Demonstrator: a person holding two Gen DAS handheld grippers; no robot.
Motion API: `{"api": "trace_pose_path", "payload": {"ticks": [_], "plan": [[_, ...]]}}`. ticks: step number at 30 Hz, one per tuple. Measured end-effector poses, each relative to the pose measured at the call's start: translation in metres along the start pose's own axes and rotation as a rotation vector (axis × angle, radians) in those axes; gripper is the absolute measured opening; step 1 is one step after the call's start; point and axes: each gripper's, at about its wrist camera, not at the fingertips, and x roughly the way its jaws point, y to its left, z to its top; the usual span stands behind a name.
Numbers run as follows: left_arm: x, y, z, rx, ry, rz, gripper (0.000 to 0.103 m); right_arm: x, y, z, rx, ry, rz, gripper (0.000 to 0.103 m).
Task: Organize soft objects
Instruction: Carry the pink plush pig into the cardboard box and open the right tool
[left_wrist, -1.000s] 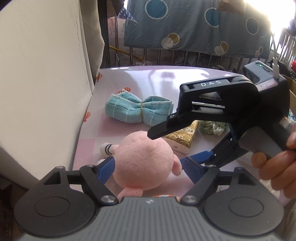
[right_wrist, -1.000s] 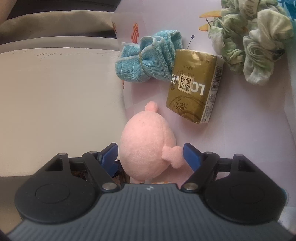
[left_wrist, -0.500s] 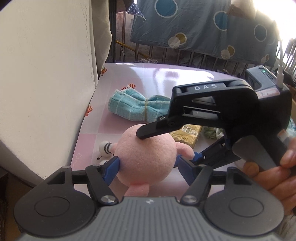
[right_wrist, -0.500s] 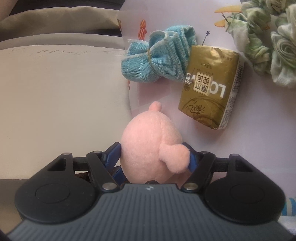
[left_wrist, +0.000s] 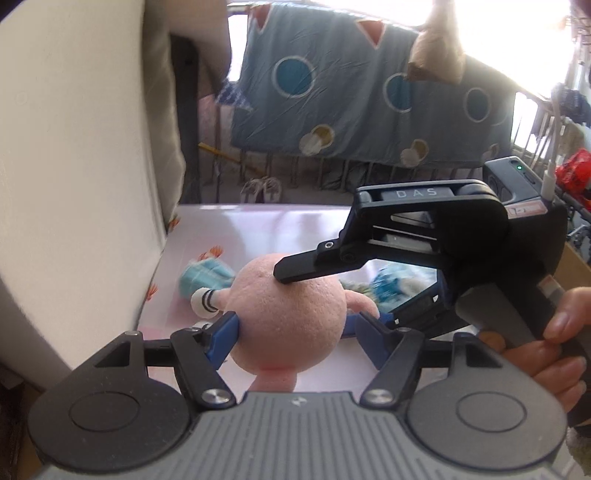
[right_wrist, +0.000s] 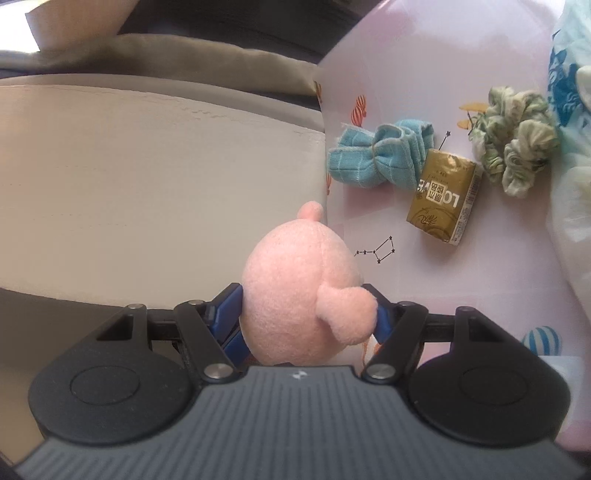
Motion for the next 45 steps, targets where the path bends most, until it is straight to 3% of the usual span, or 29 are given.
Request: {"api": "trace_pose_path", "payload": {"ticks": [6,12,19,23,26,30,34,38,41,43,45], "plan": [[-0.013,-0.068,0.018,0.085,-0.062,-0.095,0.071,-0.091,-0.003,-0.005,-0.022,-0.117,0.023,0.067],[-0.006,-0.152,0.038,0.185,-0.098,-0.243,0.071,-0.2,-0.023,-0.01,-0.023,-0.288,0.002,0.066],[0.027,-0.252,0.049,0.249,-0.059,-0.439,0.074,-0.321,-0.079,-0.019,0.074,-0.475,-0.035,0.065],[0.046,-0.285,0.05,0.268,-0.023,-0.471,0.074,-0.371,-0.113,-0.026,0.126,-0.554,-0.083,0.065],[0.05,-0.286,0.044,0.264,-0.007,-0.471,0.074,-0.397,-0.137,-0.026,0.153,-0.606,-0.136,0.065],[0.049,-0.266,0.038,0.242,-0.005,-0.424,0.074,-0.417,-0.149,-0.015,0.108,-0.653,-0.311,0.065],[0.048,-0.229,0.036,0.194,0.005,-0.359,0.074,-0.409,-0.157,0.012,0.035,-0.65,-0.555,0.065],[0.045,-0.195,0.032,0.149,0.007,-0.297,0.074,-0.376,-0.159,0.044,-0.119,-0.615,-0.855,0.066],[0.045,-0.175,0.03,0.12,0.016,-0.265,0.074,-0.333,-0.163,0.063,-0.259,-0.53,-1.068,0.069],[0.045,-0.164,0.028,0.104,0.023,-0.248,0.074,-0.306,-0.167,0.07,-0.303,-0.448,-1.134,0.067],[0.046,-0.152,0.026,0.087,0.026,-0.236,0.074,-0.288,-0.164,0.071,-0.316,-0.392,-1.122,0.074]]}}
